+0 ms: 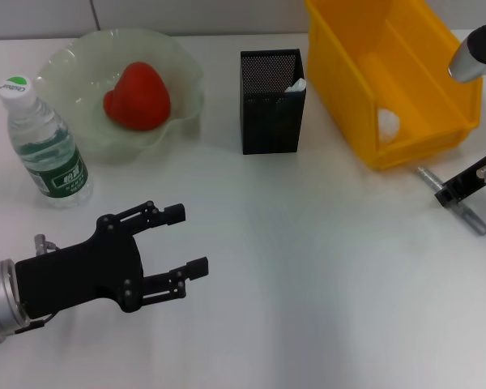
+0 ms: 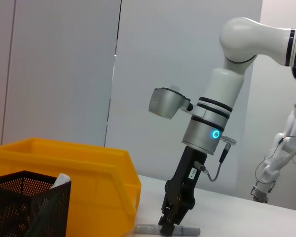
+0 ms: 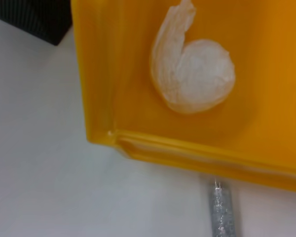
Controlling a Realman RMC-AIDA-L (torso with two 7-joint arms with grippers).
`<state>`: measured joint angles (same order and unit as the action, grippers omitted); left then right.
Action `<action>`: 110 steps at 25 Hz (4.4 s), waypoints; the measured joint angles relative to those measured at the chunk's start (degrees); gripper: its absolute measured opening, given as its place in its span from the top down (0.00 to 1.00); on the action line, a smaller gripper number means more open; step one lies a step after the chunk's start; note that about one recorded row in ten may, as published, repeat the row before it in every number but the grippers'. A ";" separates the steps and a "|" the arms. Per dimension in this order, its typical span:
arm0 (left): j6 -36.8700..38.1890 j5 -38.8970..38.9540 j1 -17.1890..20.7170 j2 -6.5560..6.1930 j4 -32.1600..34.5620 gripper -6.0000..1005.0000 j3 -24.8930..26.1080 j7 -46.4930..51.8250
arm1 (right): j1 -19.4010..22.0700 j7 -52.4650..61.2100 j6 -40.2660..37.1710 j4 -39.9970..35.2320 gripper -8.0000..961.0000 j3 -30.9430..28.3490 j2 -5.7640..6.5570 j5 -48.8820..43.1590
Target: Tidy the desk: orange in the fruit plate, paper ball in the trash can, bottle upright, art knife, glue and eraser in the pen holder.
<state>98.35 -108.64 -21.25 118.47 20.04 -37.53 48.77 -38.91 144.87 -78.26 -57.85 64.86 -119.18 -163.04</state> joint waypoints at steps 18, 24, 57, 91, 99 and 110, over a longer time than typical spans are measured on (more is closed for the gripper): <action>0.34 0.07 -0.06 -0.09 0.00 0.20 0.00 0.09 | 1.49 -12.99 -14.49 -7.45 0.86 -0.45 0.06 17.01; 0.35 0.11 0.12 -0.05 0.00 0.20 0.05 0.08 | 3.84 -22.34 -15.78 -9.87 0.86 -0.69 0.07 28.11; 0.35 0.39 1.39 0.06 -1.49 0.20 1.50 -0.58 | -1.38 -78.74 21.04 29.01 0.86 -0.30 -0.35 90.40; 0.44 0.45 0.95 -0.19 -1.02 0.20 1.50 -0.52 | -6.37 -84.85 24.37 37.11 0.55 1.10 -0.52 96.91; 0.43 0.45 0.94 -0.17 -1.08 0.20 1.50 -0.52 | -3.60 -83.21 20.14 36.38 0.31 0.63 -0.21 99.82; 0.24 0.45 0.88 -0.07 -1.41 0.20 1.49 -0.25 | 9.10 -76.62 0.50 29.21 0.16 0.17 1.40 99.32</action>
<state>98.59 -108.19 -20.37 118.40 18.63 -36.03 48.53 -29.80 68.24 -77.75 -28.64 65.03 -117.77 -63.73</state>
